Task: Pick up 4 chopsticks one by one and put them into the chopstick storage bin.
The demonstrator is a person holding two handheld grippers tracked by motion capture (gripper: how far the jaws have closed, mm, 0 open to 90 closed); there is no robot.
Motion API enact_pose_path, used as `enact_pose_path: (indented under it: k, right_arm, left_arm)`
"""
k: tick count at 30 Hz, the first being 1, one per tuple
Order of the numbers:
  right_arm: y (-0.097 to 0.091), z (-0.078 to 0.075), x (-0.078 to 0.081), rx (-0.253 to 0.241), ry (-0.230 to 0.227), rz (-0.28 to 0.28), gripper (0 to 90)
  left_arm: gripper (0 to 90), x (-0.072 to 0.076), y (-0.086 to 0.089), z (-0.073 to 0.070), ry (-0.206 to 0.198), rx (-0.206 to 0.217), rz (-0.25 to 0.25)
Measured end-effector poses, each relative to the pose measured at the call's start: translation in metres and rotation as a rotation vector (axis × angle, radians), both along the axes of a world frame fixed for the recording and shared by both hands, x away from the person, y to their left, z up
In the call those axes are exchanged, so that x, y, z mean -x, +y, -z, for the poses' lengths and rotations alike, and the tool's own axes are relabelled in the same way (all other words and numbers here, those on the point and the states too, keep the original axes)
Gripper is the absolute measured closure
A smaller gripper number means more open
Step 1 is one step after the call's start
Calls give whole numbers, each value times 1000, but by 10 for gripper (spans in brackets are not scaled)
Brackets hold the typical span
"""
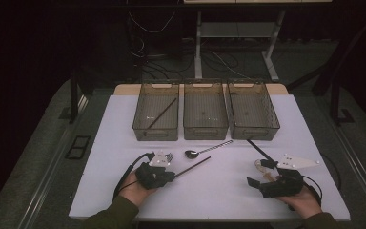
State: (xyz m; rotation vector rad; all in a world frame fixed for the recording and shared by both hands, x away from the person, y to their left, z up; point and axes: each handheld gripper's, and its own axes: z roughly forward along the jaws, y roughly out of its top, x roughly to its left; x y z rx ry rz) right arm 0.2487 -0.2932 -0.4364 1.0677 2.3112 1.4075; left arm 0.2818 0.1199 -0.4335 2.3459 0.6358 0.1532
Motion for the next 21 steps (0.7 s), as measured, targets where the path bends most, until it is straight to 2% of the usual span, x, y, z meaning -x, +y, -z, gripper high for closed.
enact_pose_path:
  k: [5, 12, 21]
  right_arm:
    - [1, 1, 0, 2, -2, 0, 96]
    - [0, 1, 0, 3, -2, -1, 96]
    - [0, 0, 0, 4, -3, -1, 96]
  left_arm:
    - [843, 0, 3, -3, 4, 16, 11]
    - [843, 0, 9, -11, 19, 82, 1]
    - [843, -2, 15, -19, 26, 129, -15]
